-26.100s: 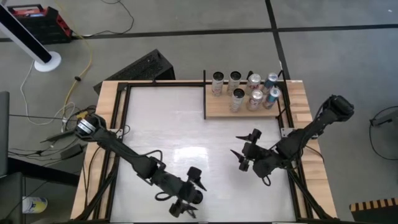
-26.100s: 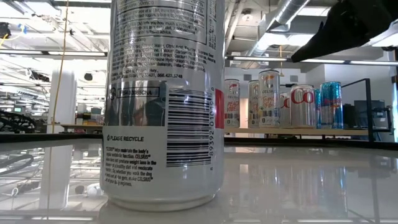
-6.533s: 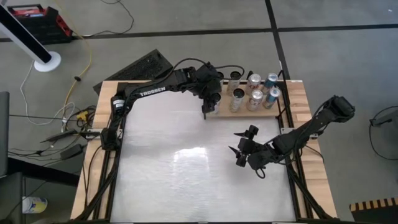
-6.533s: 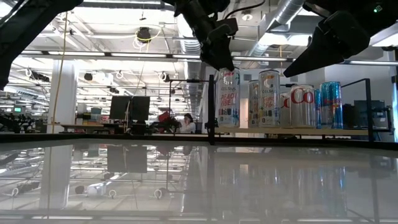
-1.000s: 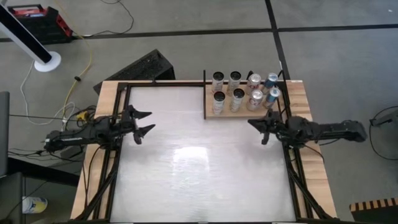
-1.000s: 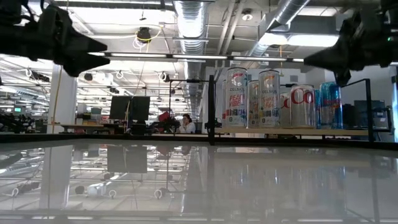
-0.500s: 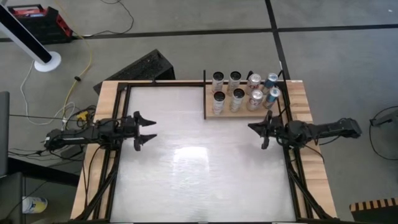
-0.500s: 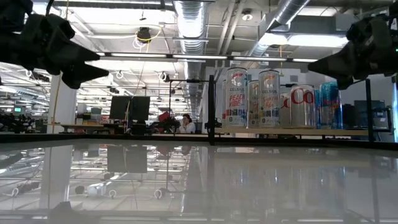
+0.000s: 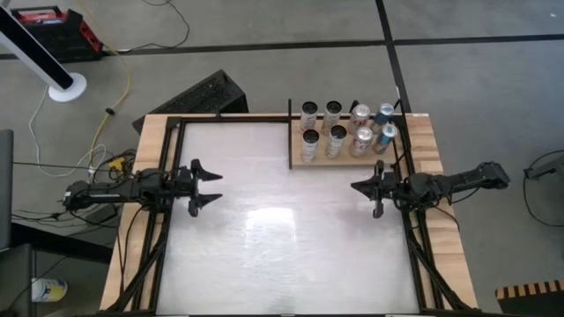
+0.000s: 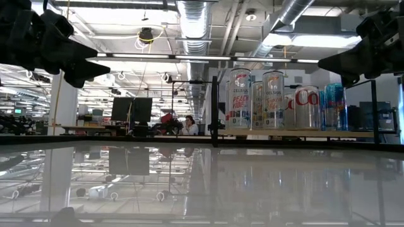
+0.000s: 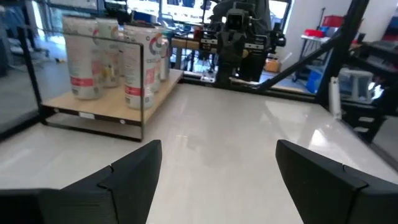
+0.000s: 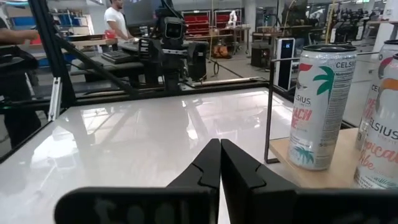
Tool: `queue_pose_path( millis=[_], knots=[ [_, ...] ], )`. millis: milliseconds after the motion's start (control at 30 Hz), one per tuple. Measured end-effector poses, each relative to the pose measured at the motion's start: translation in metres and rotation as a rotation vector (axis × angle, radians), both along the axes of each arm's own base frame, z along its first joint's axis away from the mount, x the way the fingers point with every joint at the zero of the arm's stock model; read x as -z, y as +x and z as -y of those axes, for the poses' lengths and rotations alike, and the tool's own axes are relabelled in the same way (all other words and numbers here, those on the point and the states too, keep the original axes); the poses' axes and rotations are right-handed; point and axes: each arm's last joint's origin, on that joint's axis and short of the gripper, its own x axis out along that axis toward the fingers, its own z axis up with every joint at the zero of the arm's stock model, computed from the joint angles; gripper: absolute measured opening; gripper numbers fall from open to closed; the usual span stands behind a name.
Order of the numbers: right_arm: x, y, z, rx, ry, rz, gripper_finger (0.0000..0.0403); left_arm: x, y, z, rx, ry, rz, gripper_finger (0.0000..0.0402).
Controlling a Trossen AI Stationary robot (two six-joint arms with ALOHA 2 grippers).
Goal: Place canned beverage on shelf
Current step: Return to Home Position
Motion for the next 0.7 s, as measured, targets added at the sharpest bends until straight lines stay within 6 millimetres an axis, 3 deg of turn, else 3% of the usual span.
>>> queue_pose_path(
  millis=[700],
  knots=[
    [0.0009,0.0,0.0,0.001,-0.001,-0.006,0.0039,0.0008,0.0002,0.0005,0.019,-0.062,0.003,0.03]
  ],
)
